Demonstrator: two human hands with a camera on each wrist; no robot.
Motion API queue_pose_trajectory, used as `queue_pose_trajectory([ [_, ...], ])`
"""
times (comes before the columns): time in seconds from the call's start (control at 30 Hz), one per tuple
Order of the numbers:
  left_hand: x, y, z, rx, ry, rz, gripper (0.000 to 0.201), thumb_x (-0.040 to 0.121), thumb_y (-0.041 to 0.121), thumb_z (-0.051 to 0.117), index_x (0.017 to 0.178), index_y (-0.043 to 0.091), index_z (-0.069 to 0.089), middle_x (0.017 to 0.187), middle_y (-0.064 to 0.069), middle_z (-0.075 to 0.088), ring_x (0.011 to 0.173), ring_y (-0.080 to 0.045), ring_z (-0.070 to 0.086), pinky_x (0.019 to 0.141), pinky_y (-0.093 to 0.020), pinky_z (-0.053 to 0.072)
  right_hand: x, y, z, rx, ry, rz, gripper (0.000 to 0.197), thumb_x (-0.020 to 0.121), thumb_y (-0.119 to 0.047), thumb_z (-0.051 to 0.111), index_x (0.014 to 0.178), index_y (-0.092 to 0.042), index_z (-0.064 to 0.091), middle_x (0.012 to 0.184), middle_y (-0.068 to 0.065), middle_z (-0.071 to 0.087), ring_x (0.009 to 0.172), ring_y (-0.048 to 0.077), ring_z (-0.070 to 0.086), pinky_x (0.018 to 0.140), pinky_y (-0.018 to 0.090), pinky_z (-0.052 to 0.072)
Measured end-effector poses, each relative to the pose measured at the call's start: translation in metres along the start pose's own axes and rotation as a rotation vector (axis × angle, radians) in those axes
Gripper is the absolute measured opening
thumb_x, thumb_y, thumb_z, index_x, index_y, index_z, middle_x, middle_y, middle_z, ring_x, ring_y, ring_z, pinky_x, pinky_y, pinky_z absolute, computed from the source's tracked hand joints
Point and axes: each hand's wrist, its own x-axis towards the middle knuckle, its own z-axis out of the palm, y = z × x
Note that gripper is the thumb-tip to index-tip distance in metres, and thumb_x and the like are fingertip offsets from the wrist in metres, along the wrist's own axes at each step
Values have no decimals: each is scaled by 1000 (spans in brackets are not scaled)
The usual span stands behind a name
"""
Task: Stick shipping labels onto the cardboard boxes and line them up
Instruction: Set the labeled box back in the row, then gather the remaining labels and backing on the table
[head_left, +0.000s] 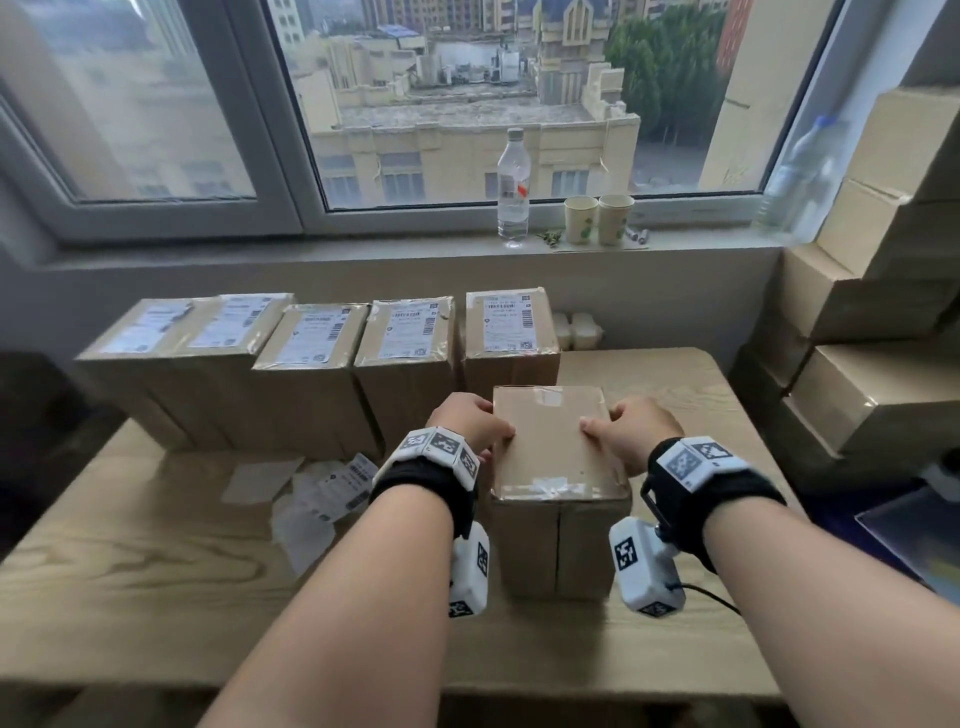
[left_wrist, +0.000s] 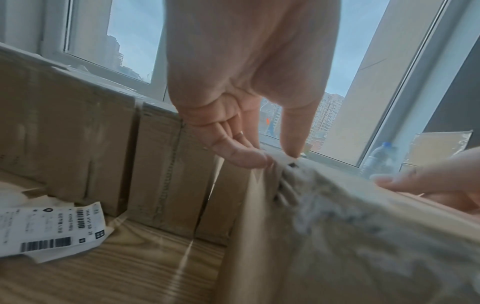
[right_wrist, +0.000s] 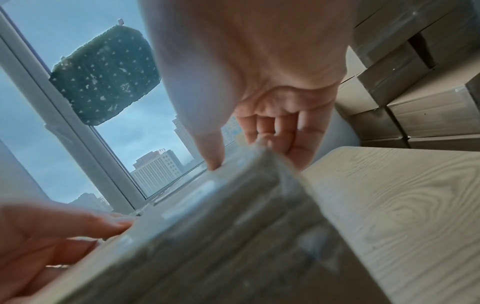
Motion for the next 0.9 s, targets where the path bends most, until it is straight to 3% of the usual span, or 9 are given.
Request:
queue_pose_trajectory([
  [0.07, -1, -7, -2, -28, -4, 5, 26, 82, 18, 69, 107, 23, 66, 74, 0, 62, 58, -16, 58, 67, -29, 56, -1, -2, 4, -2, 7, 14, 40, 81, -50, 63, 89, -11, 67, 94, 8, 71, 82, 27, 68, 83, 42, 57],
  [0.2, -2, -12, -4, -75, -38, 13, 37, 83, 16, 68, 120, 20, 62, 81, -2, 63, 54, -12, 57, 60, -26, 54, -11, -14, 9, 13, 169, 33, 53, 73, -44, 75, 112, -15, 55, 113, 7, 65, 104, 29, 61, 87, 35, 49],
  [0.3, -2, -17, -10, -107, -43, 31, 30, 87, 21, 64, 117, 17, 64, 78, -2, 64, 55, -11, 58, 59, -25, 53, -16, -39, 11, -1, 301, -39, 46, 75, -28, 72, 114, -20, 50, 108, 5, 64, 102, 29, 60, 80, 31, 43],
  [0.37, -2, -23, -22, -131, -10, 24, 20, 90, 26, 62, 107, 15, 65, 73, -1, 64, 58, -13, 60, 61, -27, 54, -19, -63, 16, -3, 322, -125, 33, 77, -25, 69, 107, -23, 54, 101, 1, 63, 99, 27, 60, 77, 28, 40],
  [0.47, 4, -39, -54, -121, 58, -5, 7, 90, 20, 61, 86, 17, 66, 71, -2, 65, 59, -15, 63, 63, -29, 56, -19, -101, 33, -48, 218, -284, 5, 80, -28, 66, 81, -29, 62, 96, -4, 68, 94, 18, 63, 79, 29, 49],
  [0.5, 7, -45, -66, -110, 90, -18, 12, 89, 16, 60, 79, 18, 66, 69, -2, 65, 58, -14, 63, 60, -28, 56, -19, -112, 41, -53, 180, -315, 4, 80, -27, 65, 78, -29, 63, 95, -4, 70, 95, 18, 63, 81, 32, 52],
  [0.57, 13, -61, -89, -102, 160, -53, 21, 88, 11, 59, 69, 19, 66, 64, -1, 65, 54, -14, 62, 56, -24, 53, -18, -131, 57, -28, 126, -342, 5, 81, -25, 63, 78, -27, 67, 96, -1, 71, 96, 19, 64, 85, 33, 53],
  [0.7, 23, -96, -123, -91, 224, -131, 26, 85, 9, 59, 61, 18, 67, 61, -2, 67, 57, -17, 65, 66, -26, 56, -10, -159, 92, -9, 42, -324, 9, 82, -24, 61, 78, -26, 68, 97, -1, 71, 97, 19, 64, 86, 30, 51],
  [0.9, 46, -155, -149, -35, 211, -204, 24, 75, 8, 59, 56, 20, 68, 76, -6, 74, 82, -27, 72, 76, -37, 61, 10, -176, 148, -33, -82, -208, 10, 81, -21, 61, 73, -26, 65, 96, 1, 73, 96, 22, 65, 81, 25, 48],
])
